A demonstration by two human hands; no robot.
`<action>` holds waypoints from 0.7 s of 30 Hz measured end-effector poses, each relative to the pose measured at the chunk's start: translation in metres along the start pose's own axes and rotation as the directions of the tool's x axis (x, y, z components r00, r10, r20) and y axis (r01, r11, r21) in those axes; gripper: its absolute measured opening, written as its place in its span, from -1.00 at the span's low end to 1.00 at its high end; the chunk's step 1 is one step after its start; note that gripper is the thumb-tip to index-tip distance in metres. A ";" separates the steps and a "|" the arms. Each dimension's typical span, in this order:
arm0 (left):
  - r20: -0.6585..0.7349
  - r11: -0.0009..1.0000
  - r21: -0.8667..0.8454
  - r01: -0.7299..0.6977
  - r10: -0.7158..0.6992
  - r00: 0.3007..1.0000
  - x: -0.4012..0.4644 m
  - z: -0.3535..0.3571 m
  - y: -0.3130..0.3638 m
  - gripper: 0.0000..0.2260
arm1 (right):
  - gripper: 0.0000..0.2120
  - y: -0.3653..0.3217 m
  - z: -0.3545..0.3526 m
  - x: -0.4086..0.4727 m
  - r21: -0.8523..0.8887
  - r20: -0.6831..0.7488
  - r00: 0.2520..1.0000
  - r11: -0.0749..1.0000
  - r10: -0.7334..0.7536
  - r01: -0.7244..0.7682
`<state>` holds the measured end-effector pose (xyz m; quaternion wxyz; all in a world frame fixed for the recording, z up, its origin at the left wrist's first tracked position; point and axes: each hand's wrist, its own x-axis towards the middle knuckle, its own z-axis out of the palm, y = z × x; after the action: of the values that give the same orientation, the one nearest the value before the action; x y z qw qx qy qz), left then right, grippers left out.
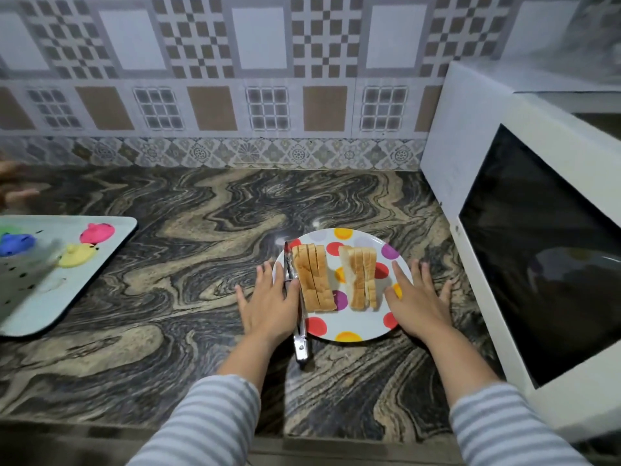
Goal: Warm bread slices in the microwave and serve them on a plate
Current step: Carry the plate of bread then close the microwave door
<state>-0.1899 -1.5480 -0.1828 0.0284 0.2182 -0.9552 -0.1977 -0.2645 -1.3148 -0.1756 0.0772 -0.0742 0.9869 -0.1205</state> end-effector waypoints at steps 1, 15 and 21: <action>-0.001 1.000 -0.003 -0.001 0.001 1.000 0.000 0.000 0.000 -0.47 | -0.44 0.000 -0.001 0.000 0.001 0.003 1.000 1.000 0.004 -0.004; -0.277 0.919 -0.194 -0.342 0.283 0.918 0.031 -0.059 0.076 -0.47 | -0.38 -0.042 -0.140 -0.082 0.009 -0.382 0.924 1.000 -0.007 0.011; -0.281 0.670 -0.182 -0.719 0.666 0.691 0.019 -0.074 0.201 -0.44 | -0.38 -0.047 -0.225 -0.139 -0.297 -0.567 0.824 0.929 0.014 -0.220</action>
<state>-0.2784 -1.4167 -0.0372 0.2232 -0.1507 -0.9208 -0.2821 -0.1612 -1.2861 0.0704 -0.2198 0.0133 0.9744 0.0457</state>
